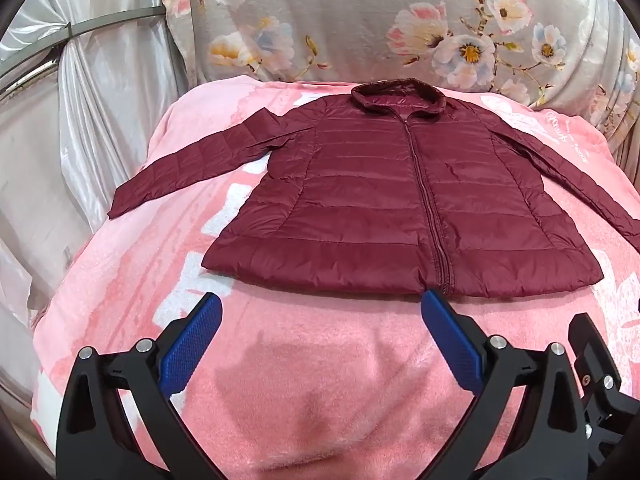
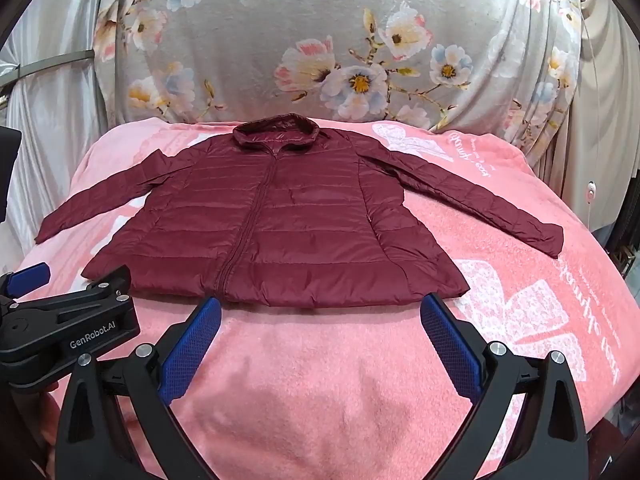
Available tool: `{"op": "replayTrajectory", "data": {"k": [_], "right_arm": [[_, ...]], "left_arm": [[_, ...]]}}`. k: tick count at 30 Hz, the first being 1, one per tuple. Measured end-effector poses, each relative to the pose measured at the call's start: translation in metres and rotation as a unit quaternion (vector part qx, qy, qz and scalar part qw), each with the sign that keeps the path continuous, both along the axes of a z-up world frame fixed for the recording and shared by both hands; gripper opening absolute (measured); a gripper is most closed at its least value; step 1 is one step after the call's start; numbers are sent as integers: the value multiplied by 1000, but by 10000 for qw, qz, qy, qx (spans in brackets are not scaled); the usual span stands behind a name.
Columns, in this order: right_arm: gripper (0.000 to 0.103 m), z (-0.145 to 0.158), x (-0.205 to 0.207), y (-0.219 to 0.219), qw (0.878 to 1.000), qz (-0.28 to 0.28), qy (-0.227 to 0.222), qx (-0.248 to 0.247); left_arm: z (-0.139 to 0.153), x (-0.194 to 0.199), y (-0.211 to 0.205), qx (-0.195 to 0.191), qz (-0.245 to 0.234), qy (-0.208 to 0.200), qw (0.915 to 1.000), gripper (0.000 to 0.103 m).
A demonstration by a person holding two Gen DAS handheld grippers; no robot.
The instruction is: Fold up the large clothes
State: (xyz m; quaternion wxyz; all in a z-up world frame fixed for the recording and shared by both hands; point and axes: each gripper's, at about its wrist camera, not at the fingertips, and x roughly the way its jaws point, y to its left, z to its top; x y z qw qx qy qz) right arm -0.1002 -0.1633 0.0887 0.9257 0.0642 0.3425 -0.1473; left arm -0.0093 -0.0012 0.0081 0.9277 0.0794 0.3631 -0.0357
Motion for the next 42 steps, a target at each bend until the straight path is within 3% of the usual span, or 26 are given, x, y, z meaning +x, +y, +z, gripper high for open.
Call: {"op": "replayTrajectory", "data": {"k": [42], "right_arm": [[98,-8,6,2,10000,14,33,8]], "left_arm": [[0,-3,5,-12,3,29,10000,97]]}}
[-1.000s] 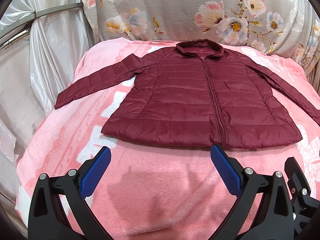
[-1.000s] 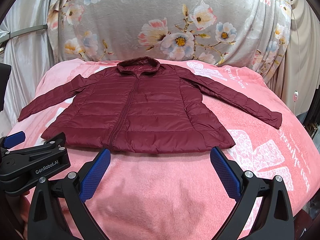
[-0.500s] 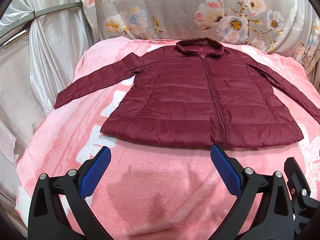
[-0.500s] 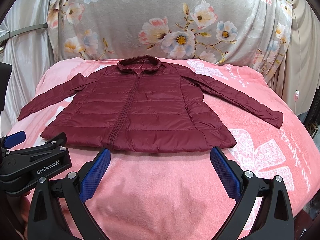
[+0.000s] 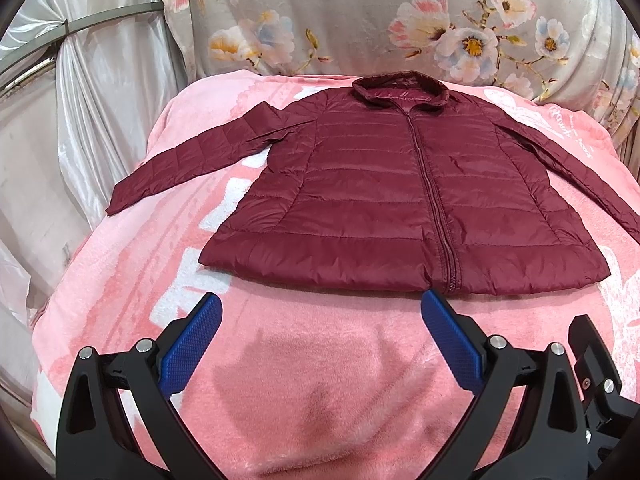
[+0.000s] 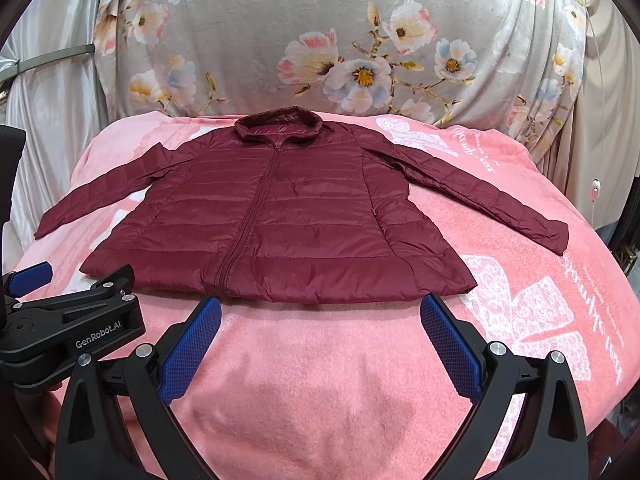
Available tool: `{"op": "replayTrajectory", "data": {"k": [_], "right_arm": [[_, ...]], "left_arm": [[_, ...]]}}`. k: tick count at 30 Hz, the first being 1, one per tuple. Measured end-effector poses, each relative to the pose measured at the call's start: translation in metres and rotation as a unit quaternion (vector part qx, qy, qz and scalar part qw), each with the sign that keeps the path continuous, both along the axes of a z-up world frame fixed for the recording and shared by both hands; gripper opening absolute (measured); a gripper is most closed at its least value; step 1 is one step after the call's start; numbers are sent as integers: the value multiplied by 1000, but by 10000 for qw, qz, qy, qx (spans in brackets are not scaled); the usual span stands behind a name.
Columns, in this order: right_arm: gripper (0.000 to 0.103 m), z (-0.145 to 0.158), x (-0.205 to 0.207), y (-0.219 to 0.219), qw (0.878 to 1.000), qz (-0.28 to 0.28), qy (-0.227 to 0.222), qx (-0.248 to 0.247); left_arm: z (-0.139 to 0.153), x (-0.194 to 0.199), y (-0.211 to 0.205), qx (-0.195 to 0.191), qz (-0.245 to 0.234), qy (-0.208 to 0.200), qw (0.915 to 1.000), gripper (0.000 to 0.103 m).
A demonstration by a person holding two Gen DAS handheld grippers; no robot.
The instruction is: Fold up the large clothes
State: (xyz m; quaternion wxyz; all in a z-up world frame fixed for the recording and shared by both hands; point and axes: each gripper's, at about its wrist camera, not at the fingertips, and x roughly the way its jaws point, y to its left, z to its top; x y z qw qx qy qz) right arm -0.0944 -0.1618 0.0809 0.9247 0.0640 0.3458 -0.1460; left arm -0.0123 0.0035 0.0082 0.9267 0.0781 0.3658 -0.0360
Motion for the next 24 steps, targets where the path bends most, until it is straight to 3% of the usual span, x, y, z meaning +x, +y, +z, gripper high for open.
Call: {"op": "replayTrajectory", "data": {"k": [12,15,17,20,22,24], "right_arm": [[98,-6,2,-3,10000,-45,29,38],[98,-17,10,-18,9996,-74,228,121],[98,-24,14,-44,9982,-209,391,402],[98,-36,16,-111,9916,-838,551,816],[98,-42,16,-159,9861,-1313,407,935],[98,-53,12,-223,9731,-1921,83,1272]], "left_arm": [[0,1,0,16,5,9,10000,97],[-5,2,2,30,21,50,10000,97],[-8,7,5,26,49,90,9999,97],[-14,25,9,-145,1,147,9998,98],[-15,40,14,-194,44,195,9996,98],[-16,54,19,-245,119,235,9994,98]]}}
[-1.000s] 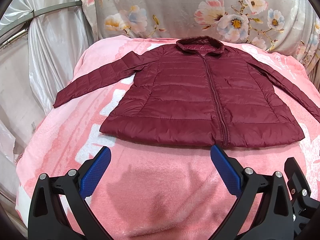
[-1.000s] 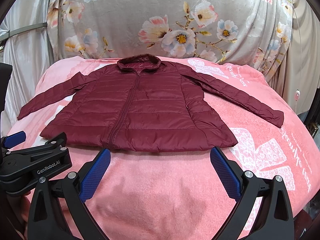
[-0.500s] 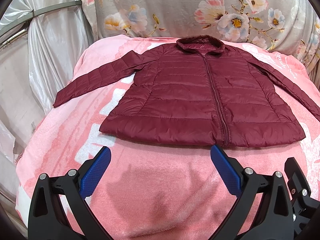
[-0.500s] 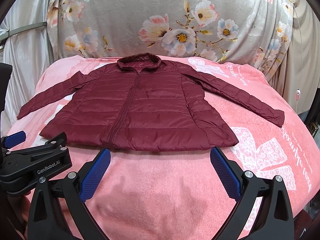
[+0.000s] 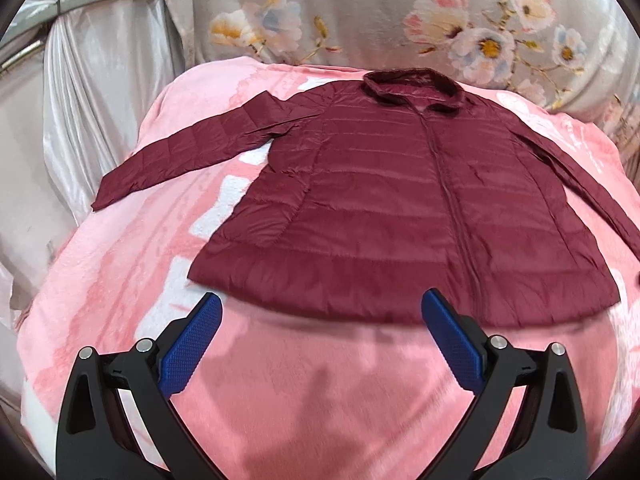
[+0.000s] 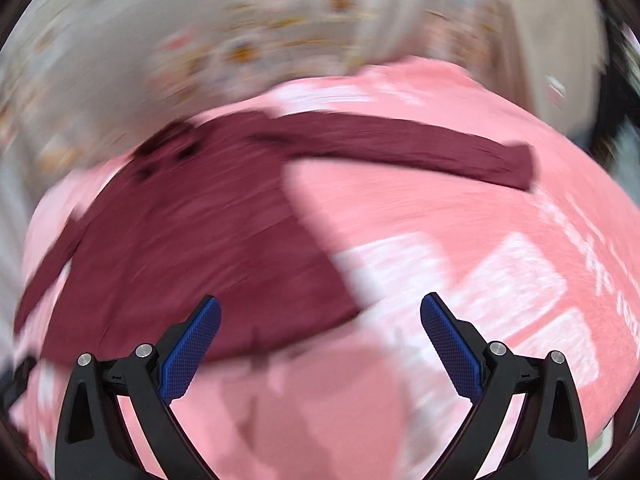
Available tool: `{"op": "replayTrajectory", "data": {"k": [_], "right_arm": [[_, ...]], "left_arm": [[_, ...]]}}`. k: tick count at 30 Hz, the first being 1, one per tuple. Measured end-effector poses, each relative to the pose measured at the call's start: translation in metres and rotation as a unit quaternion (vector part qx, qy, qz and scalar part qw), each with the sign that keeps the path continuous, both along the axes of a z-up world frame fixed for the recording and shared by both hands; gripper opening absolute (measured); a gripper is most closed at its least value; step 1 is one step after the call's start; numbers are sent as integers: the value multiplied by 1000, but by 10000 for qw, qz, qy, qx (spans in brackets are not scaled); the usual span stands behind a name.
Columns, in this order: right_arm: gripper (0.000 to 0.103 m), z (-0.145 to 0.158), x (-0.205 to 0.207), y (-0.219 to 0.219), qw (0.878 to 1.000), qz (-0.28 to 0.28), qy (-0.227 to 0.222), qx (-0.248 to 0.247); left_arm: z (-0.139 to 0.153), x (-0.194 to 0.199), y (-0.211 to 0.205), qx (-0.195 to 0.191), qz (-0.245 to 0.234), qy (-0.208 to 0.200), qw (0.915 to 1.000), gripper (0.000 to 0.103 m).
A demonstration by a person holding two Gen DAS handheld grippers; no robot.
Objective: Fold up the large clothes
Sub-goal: 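Grasp the jacket sleeve cuff with the right gripper and lift it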
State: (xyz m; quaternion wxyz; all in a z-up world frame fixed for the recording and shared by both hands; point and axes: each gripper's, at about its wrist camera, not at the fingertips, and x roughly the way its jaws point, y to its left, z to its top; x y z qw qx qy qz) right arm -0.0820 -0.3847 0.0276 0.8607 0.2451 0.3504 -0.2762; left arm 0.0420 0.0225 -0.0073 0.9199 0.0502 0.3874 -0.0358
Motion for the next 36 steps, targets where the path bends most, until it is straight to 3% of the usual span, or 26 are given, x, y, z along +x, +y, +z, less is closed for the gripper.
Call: {"op": "replayTrajectory", "data": {"k": [2,7,10,13,15,16,18,19,20,21,24,25,27,31,34,36], "right_arm": [[98,-21,-4,-62,9962,-703,-73,510],[98,-62,-3,-157,9787,-1699,-377,1092],[97,-81,2,-184,9687,-2070,-356,1324],[88,-98,7,-207,9599,-2310,-357,1548],[86,-99,11,-217,9570,-2536,-462,1332],[76,-98,17,-219,9582,-2568,-389,1203],[45,-98,33,-231,9598,-2514,-371,1189],[15,-96,44,-236,9605,-2428,-452,1285],[8,-89,54,-236,9618,-2388,-505,1240],[8,-78,64,-234,9654,-2299,-595,1083],[6,-16,120,-197,9841,-1488,-950,222],[6,11,149,-172,9882,-992,-1162,-54],[6,42,191,-131,9896,-252,-1373,-333],[5,82,270,-23,9713,1522,-1730,-591],[5,78,319,67,9438,2815,-1707,-312],[5,65,337,107,9300,3312,-1587,-135]], "left_arm": [[0,14,3,-17,44,7,10000,98],[-3,55,14,-8,354,11,9994,98],[-7,79,20,-6,527,84,9986,98],[-12,99,27,38,725,136,9973,98],[-17,112,31,84,826,173,9964,98],[-18,117,32,123,859,187,9961,98],[-22,127,35,170,901,216,9956,98],[-23,131,36,175,917,226,9954,98],[-23,136,38,179,932,233,9952,98],[-24,141,39,191,954,230,9950,98],[-24,153,42,242,1024,189,9943,98],[-24,155,43,245,1042,178,9941,98],[-23,162,45,239,1094,159,9936,98],[-24,169,52,211,1189,146,9926,98],[-26,172,59,191,1256,171,9917,98],[-29,174,65,191,1301,210,9911,98]]}}
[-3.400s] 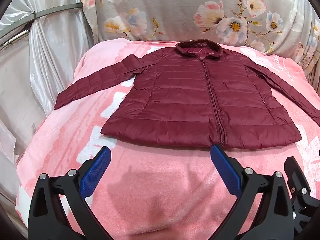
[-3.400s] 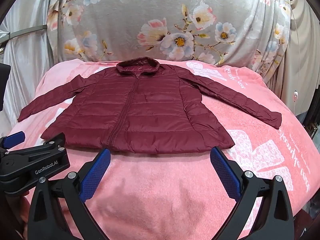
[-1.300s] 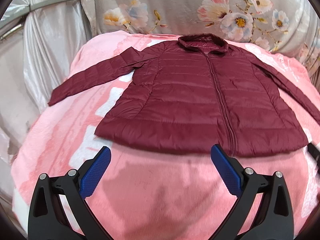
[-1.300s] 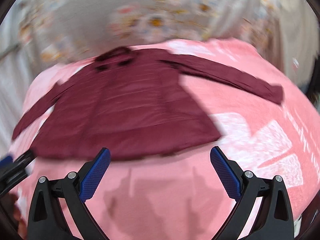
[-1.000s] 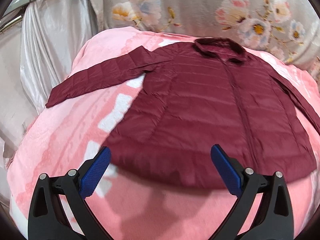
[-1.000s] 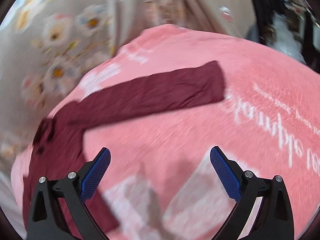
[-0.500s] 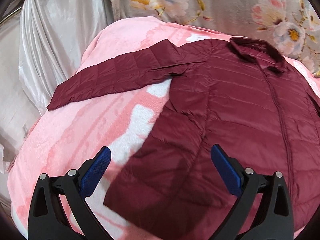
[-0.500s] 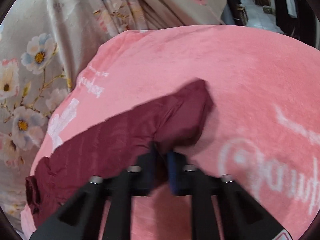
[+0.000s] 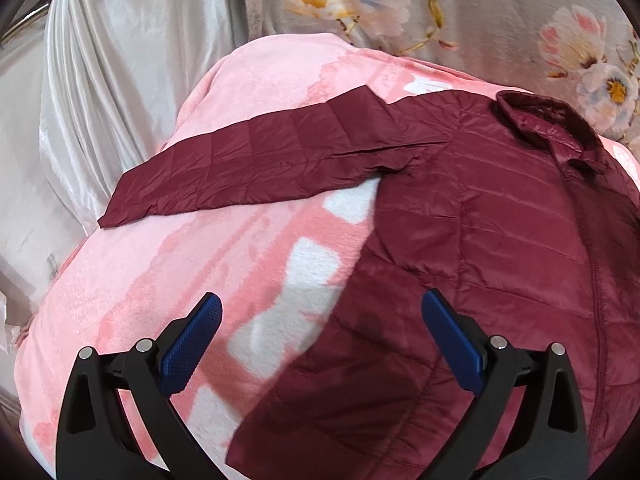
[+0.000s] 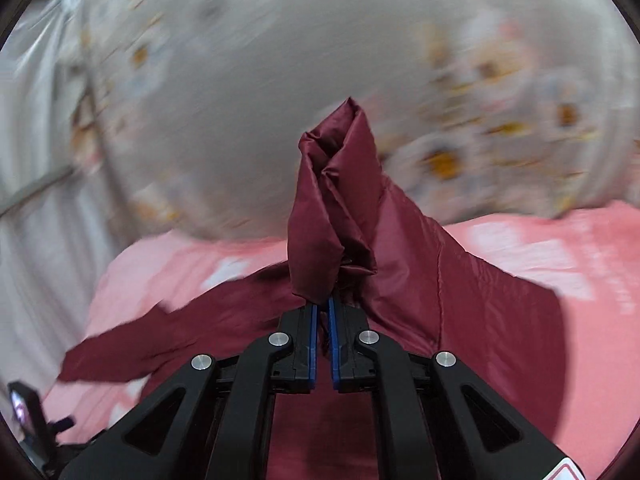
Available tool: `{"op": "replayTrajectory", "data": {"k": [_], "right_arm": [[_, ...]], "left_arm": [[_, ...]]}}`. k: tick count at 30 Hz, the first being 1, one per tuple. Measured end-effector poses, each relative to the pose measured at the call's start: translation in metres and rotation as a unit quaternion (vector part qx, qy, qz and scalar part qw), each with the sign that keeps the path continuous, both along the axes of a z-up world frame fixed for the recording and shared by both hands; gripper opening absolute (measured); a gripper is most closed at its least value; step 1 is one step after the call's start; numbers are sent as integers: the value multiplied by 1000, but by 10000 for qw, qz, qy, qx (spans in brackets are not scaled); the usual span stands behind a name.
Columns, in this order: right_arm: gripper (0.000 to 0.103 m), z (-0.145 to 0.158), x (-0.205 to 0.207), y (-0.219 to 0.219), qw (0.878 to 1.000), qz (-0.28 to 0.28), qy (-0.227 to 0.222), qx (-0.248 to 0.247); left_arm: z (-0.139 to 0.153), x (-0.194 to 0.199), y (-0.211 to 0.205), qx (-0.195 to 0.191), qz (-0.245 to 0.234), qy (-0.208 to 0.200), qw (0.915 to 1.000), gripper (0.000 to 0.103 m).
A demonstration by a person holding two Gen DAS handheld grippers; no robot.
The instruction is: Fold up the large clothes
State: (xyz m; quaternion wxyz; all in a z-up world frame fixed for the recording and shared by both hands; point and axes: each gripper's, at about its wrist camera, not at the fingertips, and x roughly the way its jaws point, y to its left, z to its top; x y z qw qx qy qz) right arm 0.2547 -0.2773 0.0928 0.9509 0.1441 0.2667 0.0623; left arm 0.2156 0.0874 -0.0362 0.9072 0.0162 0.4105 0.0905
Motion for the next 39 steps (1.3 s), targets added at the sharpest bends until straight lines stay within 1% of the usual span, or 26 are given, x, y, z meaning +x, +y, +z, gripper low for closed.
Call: {"op": "replayTrajectory", "data": {"k": [1,4,6,7,8,9,11,13,14,16,18,21,22,23,25,27,29,30,31,32,33,34,35,36,37,39], "right_arm": [[5,-10,10,28,9995,303,106,-78],[6,-42,28,80,9943,945,470,-154],[10,-63,32,104,9894,1265,695,-146],[15,-70,36,115,9871,1373,798,-197],[24,-76,36,124,9852,1455,867,-250],[30,-78,30,128,9847,1498,852,-239],[61,-70,17,122,9871,1476,606,-97],[68,-57,1,101,9915,1256,327,55],[68,-53,-2,92,9927,1154,318,144],[68,-53,-11,51,9940,784,452,613],[68,-66,-19,7,9909,342,677,1109],[68,-97,-33,-62,9793,-564,1064,1628],[68,-110,-40,-92,9706,-969,1211,1842],[69,-118,-45,-108,9646,-1186,1281,1975],[70,-138,-54,-147,9501,-1706,1419,2192],[70,-152,-52,-168,9429,-1943,1554,2214],[67,-165,-44,-180,9382,-2014,1672,2263],[65,-173,-38,-187,9329,-2054,1714,2411],[59,-177,-33,-192,9290,-2123,1737,2484],[48,-176,-28,-193,9273,-2167,1751,2501],[39,-177,-20,-197,9266,-2190,1773,2492],[16,-171,-12,-199,9289,-2171,1747,2440],[7,-164,-14,-199,9328,-2129,1613,2421],[6,-151,-17,-197,9399,-2055,1354,2367],[4,-136,-24,-191,9502,-1984,1078,2148],[3,-124,-31,-181,9614,-1989,865,1692]], "left_arm": [[-2,1,3,-4,12,15,10000,98],[-7,4,12,-85,45,107,9999,98],[-9,7,17,-213,38,167,9996,98],[-10,8,19,-282,20,193,9994,98],[-10,10,21,-417,-19,227,9989,98],[-9,12,23,-549,-70,242,9982,98],[-6,17,22,-833,-180,267,9960,98],[1,25,16,-1184,-378,259,9919,98],[4,29,12,-1333,-464,261,9897,98],[7,42,-1,-1676,-702,359,9827,98],[3,56,-17,-1992,-905,572,9741,98],[-9,81,-40,-2393,-1042,925,9609,98],[-15,89,-46,-2531,-1078,1031,9559,98],[-22,99,-54,-2659,-1066,1197,9506,98],[-32,111,-62,-2786,-975,1360,9457,98],[-36,119,-67,-2766,-836,1359,9477,95],[-32,123,-72,-2695,-831,1215,9517,78],[-28,125,-76,-2576,-893,1181,9548,50],[-26,129,-80,-2468,-949,1196,9570,28],[-24,133,-84,-2393,-969,1201,9586,22],[-19,137,-87,-2343,-1017,1143,9600,8],[-15,139,-86,-2303,-1042,1080,9615,6],[-5,141,-86,-2202,-1074,914,9652,5],[2,140,-84,-2159,-1100,766,9672,4],[10,137,-81,-2106,-1130,587,9692,4],[19,130,-75,-1936,-1122,316,9741,3]]}}
